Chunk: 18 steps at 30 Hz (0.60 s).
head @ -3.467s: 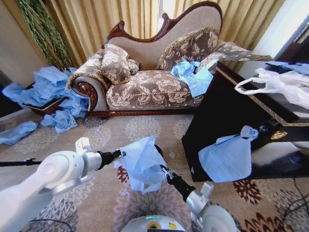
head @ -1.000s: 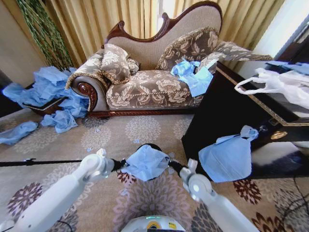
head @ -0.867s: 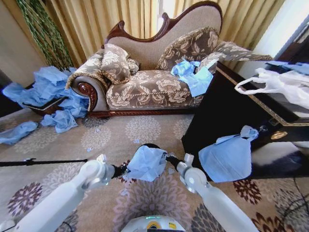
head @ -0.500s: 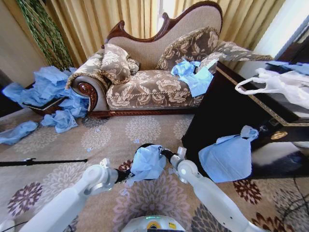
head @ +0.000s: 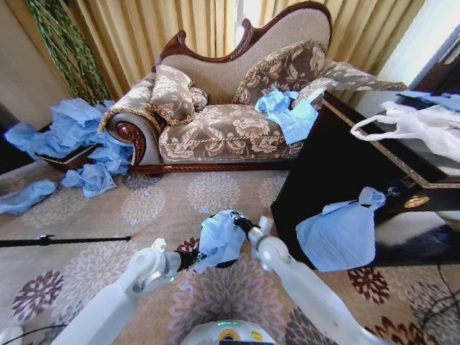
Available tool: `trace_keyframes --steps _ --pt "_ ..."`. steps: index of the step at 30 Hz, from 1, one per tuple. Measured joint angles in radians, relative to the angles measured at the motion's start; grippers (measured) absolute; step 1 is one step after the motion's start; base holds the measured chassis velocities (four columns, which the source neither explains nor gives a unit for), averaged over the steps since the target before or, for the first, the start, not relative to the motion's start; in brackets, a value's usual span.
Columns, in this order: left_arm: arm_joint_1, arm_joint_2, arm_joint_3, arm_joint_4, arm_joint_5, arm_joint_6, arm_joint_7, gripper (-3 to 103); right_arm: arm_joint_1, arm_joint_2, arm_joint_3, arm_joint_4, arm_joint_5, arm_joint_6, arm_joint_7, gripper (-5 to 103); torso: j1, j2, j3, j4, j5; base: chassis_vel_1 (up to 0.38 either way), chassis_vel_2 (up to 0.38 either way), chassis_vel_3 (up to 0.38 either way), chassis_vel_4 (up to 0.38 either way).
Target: Place a garbage bag over the trash bin.
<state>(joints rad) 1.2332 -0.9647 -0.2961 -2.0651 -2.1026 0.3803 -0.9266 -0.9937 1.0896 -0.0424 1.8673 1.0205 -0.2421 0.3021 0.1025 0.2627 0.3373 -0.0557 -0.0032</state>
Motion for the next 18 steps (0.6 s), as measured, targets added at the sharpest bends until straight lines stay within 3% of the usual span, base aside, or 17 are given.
trace_keyframes --steps 2,4,8,13,18 --pt "-0.003 -0.015 -0.002 0.008 0.002 0.013 0.015 0 -0.069 -0.039 0.089 0.044 0.0 -0.001 -0.054 37 0.0 0.0 0.0 0.0001 -0.0003 0.0 0.0 0.0 0.0" --pt "-0.005 -0.016 0.001 0.011 0.002 0.014 0.018 0 -0.076 -0.045 0.104 0.048 0.003 -0.001 -0.06 37 0.0 0.0 0.0 0.0001 -0.0001 0.0 0.0 0.0 0.0" --pt "-0.036 -0.041 0.031 0.028 0.011 0.018 0.023 0 -0.146 -0.092 0.207 0.115 0.055 -0.006 -0.076 54 0.0 0.0 0.0 0.0008 -0.0004 0.0 0.0 0.0 0.0" --pt "-0.05 -0.063 0.055 0.037 0.021 0.02 0.024 0 -0.296 -0.124 0.253 0.19 0.109 -0.061 0.025 76 0.0 0.0 0.0 -0.0002 -0.0002 0.0 0.0 0.0 0.0" --pt "-0.036 -0.068 0.051 0.032 0.026 0.02 0.024 0 -0.335 -0.071 0.228 0.193 0.179 -0.093 0.12 91 0.0 0.0 0.0 0.0006 -0.0001 0.0 0.0 0.0 0.0"
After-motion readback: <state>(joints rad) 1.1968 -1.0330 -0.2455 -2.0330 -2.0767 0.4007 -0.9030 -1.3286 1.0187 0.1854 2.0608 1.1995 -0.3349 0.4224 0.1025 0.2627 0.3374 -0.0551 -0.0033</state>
